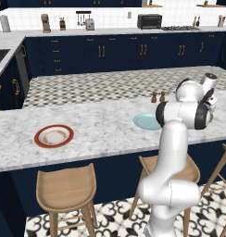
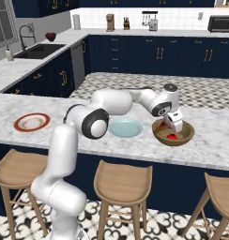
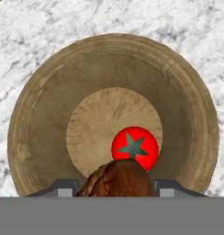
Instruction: Pick the chicken drumstick and tomato from their plates and place them in the bowl. Then put the bowl in the fridge.
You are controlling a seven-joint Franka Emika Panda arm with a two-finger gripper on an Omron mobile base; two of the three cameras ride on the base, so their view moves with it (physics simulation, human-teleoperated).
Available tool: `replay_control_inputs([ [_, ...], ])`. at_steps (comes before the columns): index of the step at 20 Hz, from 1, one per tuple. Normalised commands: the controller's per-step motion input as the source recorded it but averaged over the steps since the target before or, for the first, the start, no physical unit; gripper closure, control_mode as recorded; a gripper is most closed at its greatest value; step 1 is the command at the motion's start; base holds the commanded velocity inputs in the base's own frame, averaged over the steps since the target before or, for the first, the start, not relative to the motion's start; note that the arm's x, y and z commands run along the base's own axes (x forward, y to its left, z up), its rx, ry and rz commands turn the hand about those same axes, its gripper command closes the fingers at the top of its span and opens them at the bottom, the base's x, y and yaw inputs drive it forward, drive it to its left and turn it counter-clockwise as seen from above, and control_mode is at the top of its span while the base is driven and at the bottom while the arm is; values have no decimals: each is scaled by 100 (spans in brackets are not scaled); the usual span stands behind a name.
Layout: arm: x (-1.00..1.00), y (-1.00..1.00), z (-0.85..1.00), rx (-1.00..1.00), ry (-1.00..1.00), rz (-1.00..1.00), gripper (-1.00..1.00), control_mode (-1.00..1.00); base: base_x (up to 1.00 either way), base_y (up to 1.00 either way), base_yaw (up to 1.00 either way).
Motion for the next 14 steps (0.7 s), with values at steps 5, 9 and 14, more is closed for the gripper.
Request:
replay_control_inputs([
  [5,24,0,-26,0,0,0,-100,-100,0,0,0],
  [9,24,0,-9,0,0,0,-100,-100,0,0,0],
  [14,23,-19,-2,0,0,0,-100,-100,0,0,0],
])
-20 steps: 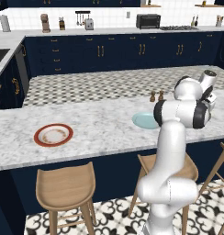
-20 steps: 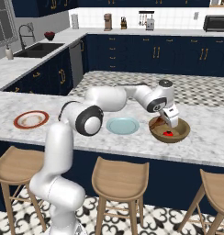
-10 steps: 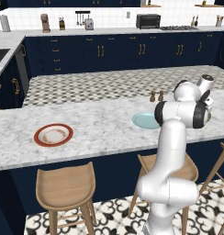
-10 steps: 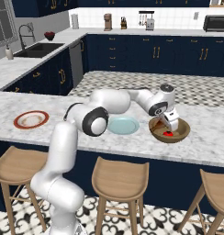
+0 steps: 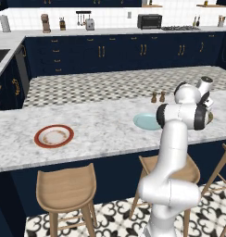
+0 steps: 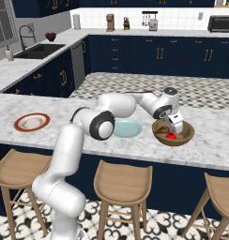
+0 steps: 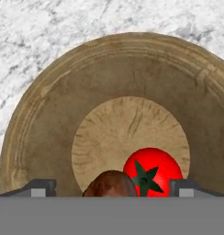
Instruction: Pick the chicken drumstick and tomato from their plates and place them in the bowl. Then put the bowl in the fridge.
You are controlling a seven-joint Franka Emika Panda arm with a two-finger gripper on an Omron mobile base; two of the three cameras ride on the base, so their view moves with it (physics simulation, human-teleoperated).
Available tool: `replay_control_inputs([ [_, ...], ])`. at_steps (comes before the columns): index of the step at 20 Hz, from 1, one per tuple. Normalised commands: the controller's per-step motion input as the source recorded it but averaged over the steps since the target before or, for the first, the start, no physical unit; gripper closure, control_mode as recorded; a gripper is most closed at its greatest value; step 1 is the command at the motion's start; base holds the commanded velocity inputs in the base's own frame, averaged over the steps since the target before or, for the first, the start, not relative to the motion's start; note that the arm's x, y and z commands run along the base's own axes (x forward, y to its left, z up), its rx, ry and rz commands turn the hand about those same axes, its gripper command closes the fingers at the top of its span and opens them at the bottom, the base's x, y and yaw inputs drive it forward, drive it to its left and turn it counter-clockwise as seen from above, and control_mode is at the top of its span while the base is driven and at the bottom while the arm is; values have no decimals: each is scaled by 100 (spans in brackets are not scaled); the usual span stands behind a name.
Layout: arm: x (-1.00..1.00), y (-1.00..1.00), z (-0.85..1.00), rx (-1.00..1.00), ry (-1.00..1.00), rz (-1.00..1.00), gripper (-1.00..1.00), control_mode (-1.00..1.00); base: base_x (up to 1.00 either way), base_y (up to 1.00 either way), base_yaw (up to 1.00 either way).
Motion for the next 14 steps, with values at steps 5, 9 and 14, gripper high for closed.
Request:
replay_control_inputs([
  [5,13,-7,0,0,0,1,-100,-100,0,0,0],
  [9,-9,-34,2,-1,0,8,-100,-100,0,0,0],
  [14,-59,-65,3,0,1,0,-100,-100,0,0,0],
])
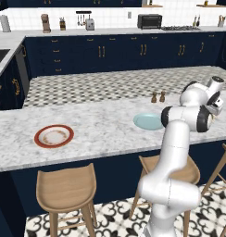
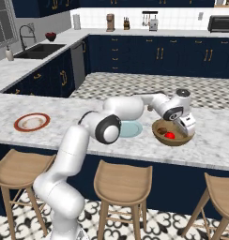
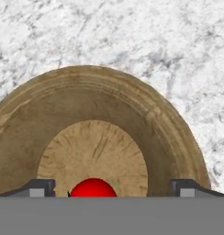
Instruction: Pick the chicken drumstick and tomato from their plates and place them in the bowl. Then put the bowl in the fridge.
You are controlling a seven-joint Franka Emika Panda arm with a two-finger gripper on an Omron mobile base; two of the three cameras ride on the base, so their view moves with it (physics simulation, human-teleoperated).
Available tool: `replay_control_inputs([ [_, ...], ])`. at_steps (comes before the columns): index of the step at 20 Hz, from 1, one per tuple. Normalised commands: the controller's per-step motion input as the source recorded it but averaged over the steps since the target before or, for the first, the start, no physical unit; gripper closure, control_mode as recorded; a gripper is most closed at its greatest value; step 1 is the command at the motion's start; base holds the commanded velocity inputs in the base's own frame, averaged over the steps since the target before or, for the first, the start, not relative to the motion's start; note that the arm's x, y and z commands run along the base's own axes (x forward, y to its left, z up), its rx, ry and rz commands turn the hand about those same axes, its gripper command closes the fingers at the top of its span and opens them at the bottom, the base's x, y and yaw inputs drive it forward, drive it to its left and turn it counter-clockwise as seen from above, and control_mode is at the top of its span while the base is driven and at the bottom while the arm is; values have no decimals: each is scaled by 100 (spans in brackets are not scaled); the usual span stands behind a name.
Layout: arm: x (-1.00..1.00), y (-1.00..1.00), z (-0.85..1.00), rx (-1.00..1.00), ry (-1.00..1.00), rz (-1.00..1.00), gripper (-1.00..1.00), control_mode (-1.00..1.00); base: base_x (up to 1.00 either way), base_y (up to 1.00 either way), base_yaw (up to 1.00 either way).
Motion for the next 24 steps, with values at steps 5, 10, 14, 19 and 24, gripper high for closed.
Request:
replay_control_inputs([
  [5,-17,-23,-2,0,4,0,-100,-100,0,0,0],
  [10,-1,-20,-15,0,3,0,-100,-100,0,0,0],
  [14,0,0,-46,0,8,0,-100,-100,0,0,0],
  [19,4,-4,-33,2,6,0,-100,-100,0,0,0],
  [24,1,5,-42,6,6,0,100,-100,0,0,0],
])
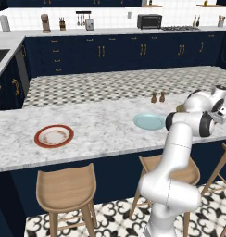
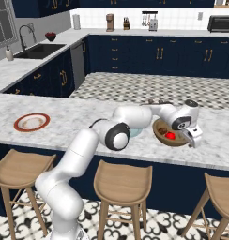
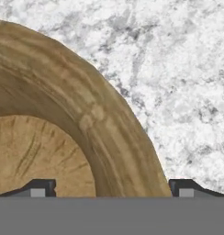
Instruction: Pick the chicken drumstick and tomato from their plates and place them in the bowl. Then put the bowl in the fridge.
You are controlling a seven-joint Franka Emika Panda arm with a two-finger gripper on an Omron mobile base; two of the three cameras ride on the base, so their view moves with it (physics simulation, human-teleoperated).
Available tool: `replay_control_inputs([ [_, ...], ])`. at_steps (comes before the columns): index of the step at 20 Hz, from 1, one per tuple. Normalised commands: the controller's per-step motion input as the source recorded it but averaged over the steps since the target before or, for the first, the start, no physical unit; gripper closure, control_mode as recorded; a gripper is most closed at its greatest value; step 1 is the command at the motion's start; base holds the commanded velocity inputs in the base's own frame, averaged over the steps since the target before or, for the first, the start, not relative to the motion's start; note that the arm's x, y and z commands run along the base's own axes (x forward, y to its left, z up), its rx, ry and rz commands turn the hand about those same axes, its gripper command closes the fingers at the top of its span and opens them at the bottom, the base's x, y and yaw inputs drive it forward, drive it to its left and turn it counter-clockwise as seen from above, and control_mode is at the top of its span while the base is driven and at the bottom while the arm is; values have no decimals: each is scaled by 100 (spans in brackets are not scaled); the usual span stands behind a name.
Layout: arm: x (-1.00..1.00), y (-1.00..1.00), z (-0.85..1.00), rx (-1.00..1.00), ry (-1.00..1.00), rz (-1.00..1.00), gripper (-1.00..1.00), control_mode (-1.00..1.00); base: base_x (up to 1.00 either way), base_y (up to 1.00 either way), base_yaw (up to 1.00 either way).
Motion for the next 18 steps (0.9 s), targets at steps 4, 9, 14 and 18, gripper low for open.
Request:
replay_control_inputs([
  [4,0,20,-46,7,6,0,100,-100,0,0,0],
  [9,0,13,-1,6,0,1,100,-100,0,0,0],
  [14,-34,32,27,2,0,9,100,-100,0,0,0],
  [18,-86,37,50,0,-5,10,100,-100,0,0,0],
])
